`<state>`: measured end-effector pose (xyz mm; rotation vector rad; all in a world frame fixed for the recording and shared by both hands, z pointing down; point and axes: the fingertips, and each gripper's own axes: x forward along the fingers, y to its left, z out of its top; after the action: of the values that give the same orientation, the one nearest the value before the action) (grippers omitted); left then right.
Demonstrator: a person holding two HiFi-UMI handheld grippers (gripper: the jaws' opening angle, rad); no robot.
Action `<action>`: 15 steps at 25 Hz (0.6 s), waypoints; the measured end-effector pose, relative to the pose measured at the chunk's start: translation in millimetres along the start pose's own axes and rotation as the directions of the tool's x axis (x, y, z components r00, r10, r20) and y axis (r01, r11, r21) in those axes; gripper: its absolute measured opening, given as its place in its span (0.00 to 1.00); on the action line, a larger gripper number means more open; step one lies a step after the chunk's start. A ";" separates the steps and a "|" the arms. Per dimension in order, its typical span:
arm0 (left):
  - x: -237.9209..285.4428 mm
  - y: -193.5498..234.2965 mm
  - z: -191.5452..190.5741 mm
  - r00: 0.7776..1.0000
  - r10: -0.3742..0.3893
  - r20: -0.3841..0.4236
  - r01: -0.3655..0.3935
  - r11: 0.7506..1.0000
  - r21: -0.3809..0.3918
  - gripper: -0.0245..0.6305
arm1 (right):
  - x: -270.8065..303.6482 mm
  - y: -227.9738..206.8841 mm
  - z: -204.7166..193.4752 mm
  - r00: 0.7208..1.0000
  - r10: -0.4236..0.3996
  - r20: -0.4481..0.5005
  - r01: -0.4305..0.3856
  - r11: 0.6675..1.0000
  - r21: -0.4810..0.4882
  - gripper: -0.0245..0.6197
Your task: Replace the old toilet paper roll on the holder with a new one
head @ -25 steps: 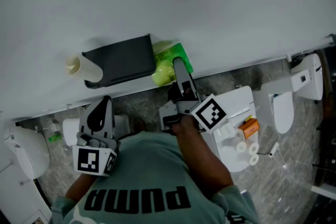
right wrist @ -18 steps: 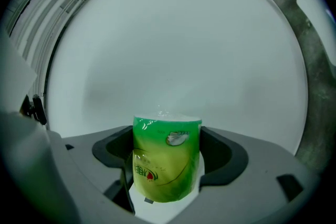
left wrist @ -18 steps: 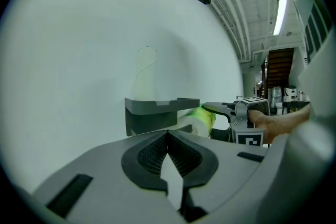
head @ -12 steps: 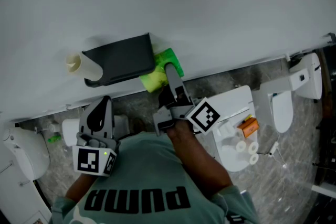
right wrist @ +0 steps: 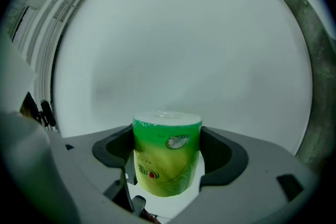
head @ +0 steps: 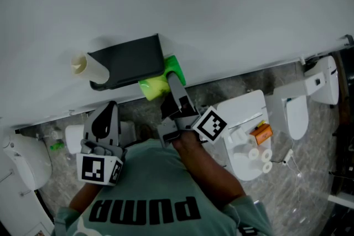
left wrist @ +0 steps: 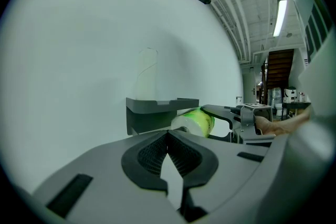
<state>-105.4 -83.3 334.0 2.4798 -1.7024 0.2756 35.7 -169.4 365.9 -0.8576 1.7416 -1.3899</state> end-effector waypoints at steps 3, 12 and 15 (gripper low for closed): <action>-0.6 -0.3 -0.7 1.000 -0.001 -0.002 0.001 1.000 -0.011 0.04 | -0.9 0.8 -9.5 1.000 0.015 -0.025 -0.015 1.000 0.004 0.65; -2.5 -2.1 -1.5 1.000 -0.012 -0.001 0.012 1.000 0.000 0.04 | 0.6 2.4 -35.9 0.993 0.048 -0.107 -0.049 0.999 -0.002 0.65; -3.0 -2.5 -0.9 1.000 -0.011 0.004 0.011 1.000 -0.006 0.04 | 1.9 1.7 -43.6 0.990 0.052 -0.131 -0.052 0.999 0.001 0.65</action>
<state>-104.1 -79.4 334.1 2.4863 -1.6877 0.2637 -2.9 -149.4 370.2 -0.7312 1.8516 -1.4378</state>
